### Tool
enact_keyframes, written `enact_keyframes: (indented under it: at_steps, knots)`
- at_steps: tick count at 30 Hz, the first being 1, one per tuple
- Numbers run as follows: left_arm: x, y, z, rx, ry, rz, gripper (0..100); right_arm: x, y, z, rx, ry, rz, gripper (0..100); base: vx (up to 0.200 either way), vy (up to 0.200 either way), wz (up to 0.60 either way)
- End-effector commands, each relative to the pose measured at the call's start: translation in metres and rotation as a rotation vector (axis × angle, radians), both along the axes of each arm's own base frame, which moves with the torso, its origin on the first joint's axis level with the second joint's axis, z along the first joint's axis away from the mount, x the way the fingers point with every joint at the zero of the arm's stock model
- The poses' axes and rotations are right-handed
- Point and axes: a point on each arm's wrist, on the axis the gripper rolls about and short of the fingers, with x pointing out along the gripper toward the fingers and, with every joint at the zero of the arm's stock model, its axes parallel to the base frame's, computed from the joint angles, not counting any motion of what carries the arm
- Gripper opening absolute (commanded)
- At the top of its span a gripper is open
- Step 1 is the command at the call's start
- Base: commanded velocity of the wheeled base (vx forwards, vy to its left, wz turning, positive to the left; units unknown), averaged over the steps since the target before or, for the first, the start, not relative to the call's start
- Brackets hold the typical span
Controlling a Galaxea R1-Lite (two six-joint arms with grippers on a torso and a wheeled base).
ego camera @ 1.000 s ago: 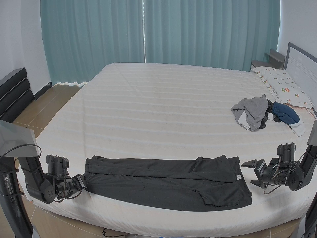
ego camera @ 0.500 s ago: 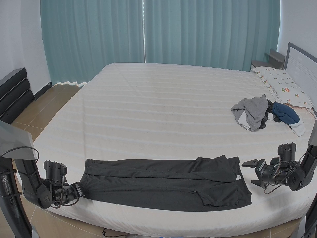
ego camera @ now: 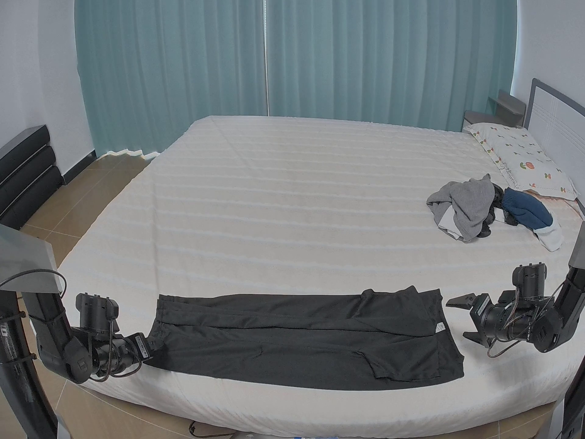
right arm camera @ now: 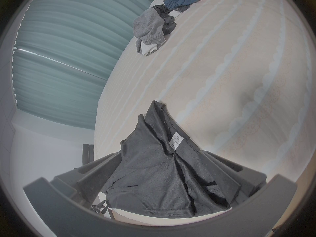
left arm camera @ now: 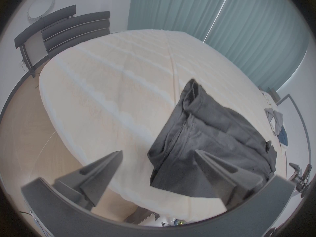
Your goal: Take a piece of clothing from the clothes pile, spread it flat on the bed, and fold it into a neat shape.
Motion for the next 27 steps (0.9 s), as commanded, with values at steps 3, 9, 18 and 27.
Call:
enact_keyframes:
  at_steps: [3, 9, 18, 27]
  knots:
    - [0.018, 0.011, 0.034, -0.021, -0.146, 0.034, 100, 0.001, 0.000, -0.001, 0.001, 0.002, 0.002, 100, 0.000, 0.000, 0.00]
    - [0.046, 0.005, 0.050, -0.138, -0.217, -0.042, 100, 0.002, 0.000, -0.002, 0.002, 0.005, 0.004, 100, 0.000, 0.000, 0.00]
    - [0.103, 0.005, 0.043, -0.235, -0.131, -0.131, 100, 0.004, 0.002, -0.004, 0.002, 0.006, 0.012, 100, 0.000, 0.000, 0.00]
    - [0.098, 0.004, 0.027, -0.228, -0.060, -0.201, 100, 0.008, 0.002, -0.006, 0.003, 0.006, 0.010, 100, 0.000, 0.000, 0.00]
